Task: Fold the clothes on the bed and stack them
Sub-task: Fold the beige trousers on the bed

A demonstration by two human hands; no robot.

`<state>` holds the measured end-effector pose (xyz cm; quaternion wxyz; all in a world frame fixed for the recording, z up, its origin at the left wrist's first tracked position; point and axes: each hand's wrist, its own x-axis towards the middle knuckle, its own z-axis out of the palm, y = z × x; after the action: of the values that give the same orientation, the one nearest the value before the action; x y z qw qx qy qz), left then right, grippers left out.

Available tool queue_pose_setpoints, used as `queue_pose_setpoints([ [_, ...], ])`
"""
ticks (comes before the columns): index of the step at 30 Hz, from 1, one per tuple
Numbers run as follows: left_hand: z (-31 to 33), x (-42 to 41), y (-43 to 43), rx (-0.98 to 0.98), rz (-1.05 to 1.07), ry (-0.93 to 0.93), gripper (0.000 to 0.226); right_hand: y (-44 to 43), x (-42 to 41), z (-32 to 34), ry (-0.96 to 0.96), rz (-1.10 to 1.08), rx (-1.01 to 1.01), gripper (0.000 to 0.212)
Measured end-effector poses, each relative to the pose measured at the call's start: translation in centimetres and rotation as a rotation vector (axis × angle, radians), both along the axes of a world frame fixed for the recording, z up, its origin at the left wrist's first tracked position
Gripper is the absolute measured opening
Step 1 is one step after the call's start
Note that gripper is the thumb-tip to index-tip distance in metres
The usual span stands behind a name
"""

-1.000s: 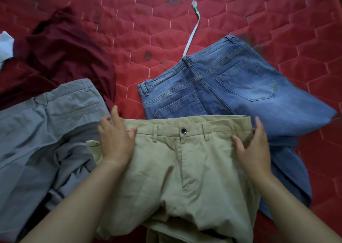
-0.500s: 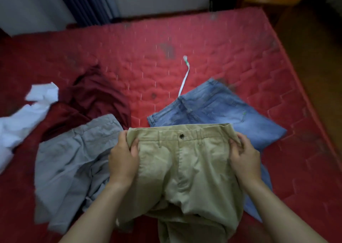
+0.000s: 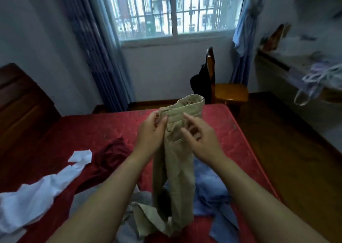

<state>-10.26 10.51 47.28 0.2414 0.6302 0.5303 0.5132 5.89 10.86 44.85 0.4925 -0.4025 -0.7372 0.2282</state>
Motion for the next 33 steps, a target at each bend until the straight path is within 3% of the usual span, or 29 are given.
queue_pose_setpoints([
  [4, 7.4, 1.2, -0.5, 0.217, 0.034, 0.064, 0.012, 0.3, 5.1, 5.5, 0.083, -0.296, 0.151, 0.064],
  [9, 18.1, 3.1, -2.2, 0.483, 0.028, 0.029, 0.017, -0.1, 6.3, 12.9, 0.195, -0.175, 0.199, 0.072],
  [13, 22.2, 3.4, -2.3, 0.665, 0.212, -0.018, 0.021, -0.4, 5.6, 16.2, 0.294, -0.098, 0.269, 0.066],
  [15, 21.1, 3.0, -2.4, 0.622, 0.311, 0.038, 0.033, -0.4, 5.5, 16.8, 0.307, -0.145, 0.291, 0.06],
  [17, 17.5, 3.1, -2.7, 0.464, 0.359, 0.22, 0.045, -0.7, 6.0, 16.7, 0.288, -0.221, 0.25, 0.056],
  [19, 13.0, 4.4, -4.0, 0.303, 0.331, 0.355, 0.05, -1.1, 7.1, 15.5, 0.168, -0.276, 0.16, 0.054],
  [22, 9.8, 7.6, -6.0, 0.314, 0.369, 0.327, 0.045, -1.4, 9.7, 13.7, -0.02, -0.328, 0.075, 0.051],
  [26, 7.8, 10.7, -7.1, 0.389, 0.413, 0.239, 0.043, -1.9, 14.2, 10.7, 0.007, -0.213, 0.115, 0.054],
  [30, 1.2, 12.5, -9.0, 0.064, 0.479, 0.289, 0.036, -5.7, 16.5, 0.0, -0.049, 0.036, -0.226, 0.058],
  [33, -2.0, 12.2, -10.7, -0.056, 0.49, 0.417, 0.038, -7.7, 16.2, -3.8, -0.073, -0.038, -0.256, 0.035],
])
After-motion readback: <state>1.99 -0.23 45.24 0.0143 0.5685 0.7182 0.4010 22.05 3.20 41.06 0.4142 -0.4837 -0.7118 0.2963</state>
